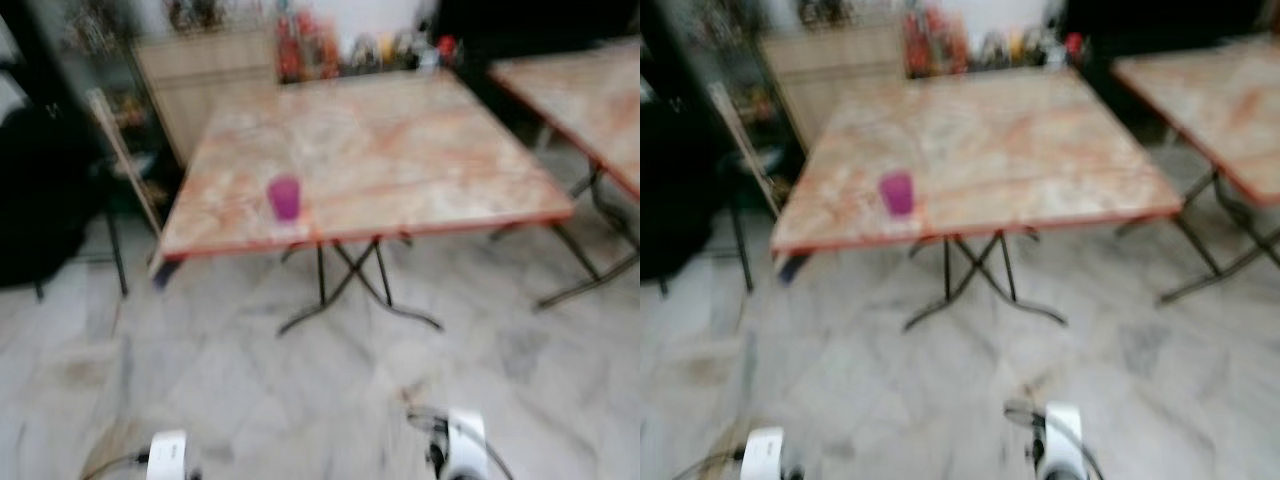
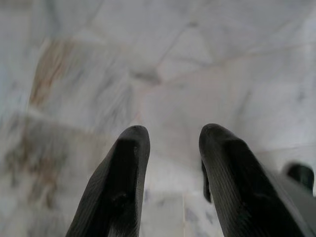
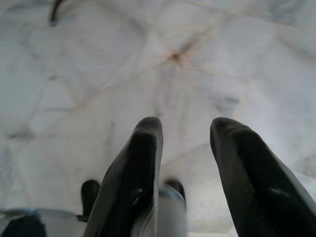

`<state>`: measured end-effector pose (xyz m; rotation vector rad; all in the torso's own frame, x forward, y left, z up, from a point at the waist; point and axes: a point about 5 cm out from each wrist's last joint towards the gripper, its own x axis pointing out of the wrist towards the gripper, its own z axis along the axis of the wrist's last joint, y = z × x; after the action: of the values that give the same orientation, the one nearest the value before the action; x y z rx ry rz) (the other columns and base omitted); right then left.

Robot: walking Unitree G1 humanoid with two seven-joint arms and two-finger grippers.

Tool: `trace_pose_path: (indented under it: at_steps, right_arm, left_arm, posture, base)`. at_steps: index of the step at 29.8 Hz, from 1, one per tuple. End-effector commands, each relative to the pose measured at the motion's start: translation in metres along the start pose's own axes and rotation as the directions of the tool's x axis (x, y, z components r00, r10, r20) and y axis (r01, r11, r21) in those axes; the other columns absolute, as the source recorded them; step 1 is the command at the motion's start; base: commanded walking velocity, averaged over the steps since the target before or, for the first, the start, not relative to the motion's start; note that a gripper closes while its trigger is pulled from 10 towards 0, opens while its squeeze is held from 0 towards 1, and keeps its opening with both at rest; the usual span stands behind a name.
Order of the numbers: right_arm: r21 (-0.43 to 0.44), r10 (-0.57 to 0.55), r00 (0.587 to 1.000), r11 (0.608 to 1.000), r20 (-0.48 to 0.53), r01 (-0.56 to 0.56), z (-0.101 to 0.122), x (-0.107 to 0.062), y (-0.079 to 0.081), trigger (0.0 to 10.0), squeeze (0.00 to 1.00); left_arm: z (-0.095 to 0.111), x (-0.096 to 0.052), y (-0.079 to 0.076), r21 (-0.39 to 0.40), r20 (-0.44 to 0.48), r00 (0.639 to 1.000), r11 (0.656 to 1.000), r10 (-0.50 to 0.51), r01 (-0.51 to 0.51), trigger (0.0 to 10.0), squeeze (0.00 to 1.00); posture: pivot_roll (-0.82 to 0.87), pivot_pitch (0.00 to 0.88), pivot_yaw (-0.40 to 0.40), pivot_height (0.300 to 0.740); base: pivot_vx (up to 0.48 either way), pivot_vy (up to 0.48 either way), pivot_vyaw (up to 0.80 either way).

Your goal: Setting the table

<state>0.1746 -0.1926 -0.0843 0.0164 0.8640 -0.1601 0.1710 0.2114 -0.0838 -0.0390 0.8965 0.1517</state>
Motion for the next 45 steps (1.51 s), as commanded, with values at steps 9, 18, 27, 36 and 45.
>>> trace_pose_path:
  at_steps: [9,18,27,36,45]
  right_arm:
    - [-0.003,-0.014,1.0,1.0,-0.003,0.014,-0.0006,-0.0002,-0.0046,10.0,0.0]
    - [-0.019,-0.01,1.0,1.0,-0.004,0.01,0.0004,0.0001,-0.0058,10.0,0.0]
    - [-0.025,-0.007,1.0,1.0,-0.008,0.007,0.0,0.0001,-0.006,10.0,0.0]
    - [-0.019,-0.007,1.0,1.0,-0.011,0.007,0.0003,0.0003,-0.0048,10.0,0.0]
    - [-0.034,0.001,1.0,0.999,-0.009,-0.001,0.0032,0.0012,-0.0067,10.0,0.0]
  left_arm:
    - [-0.0013,-0.0004,-0.0014,-0.013,0.004,1.0,1.0,0.001,-0.001,10.0,0.0]
    - [-0.0029,-0.0008,-0.0023,-0.005,0.001,1.0,1.0,-0.005,0.005,10.0,0.0]
    - [-0.0029,-0.0009,-0.0026,-0.004,0.002,1.0,1.0,-0.008,0.008,10.0,0.0]
    - [-0.0035,-0.0009,-0.0031,-0.023,0.003,1.0,1.0,0.0,0.0,10.0,0.0]
    - [-0.0005,-0.0005,-0.0029,-0.03,0.022,0.999,0.999,0.028,-0.027,10.0,0.0]
  posture:
    - [0.02,0.003,0.095,0.74]
    - [0.02,0.0,0.088,0.74]
    - [0.03,0.0,0.085,0.74]
    - [0.02,0.0,0.079,0.74]
    - [0.05,0.0,0.054,0.74]
  base:
    - [0.288,0.0,0.0]
    - [0.292,0.0,0.0]
    - [0.299,0.0,0.0]
    - [0.305,0.0,0.0]
    - [0.2,0.0,0.0]
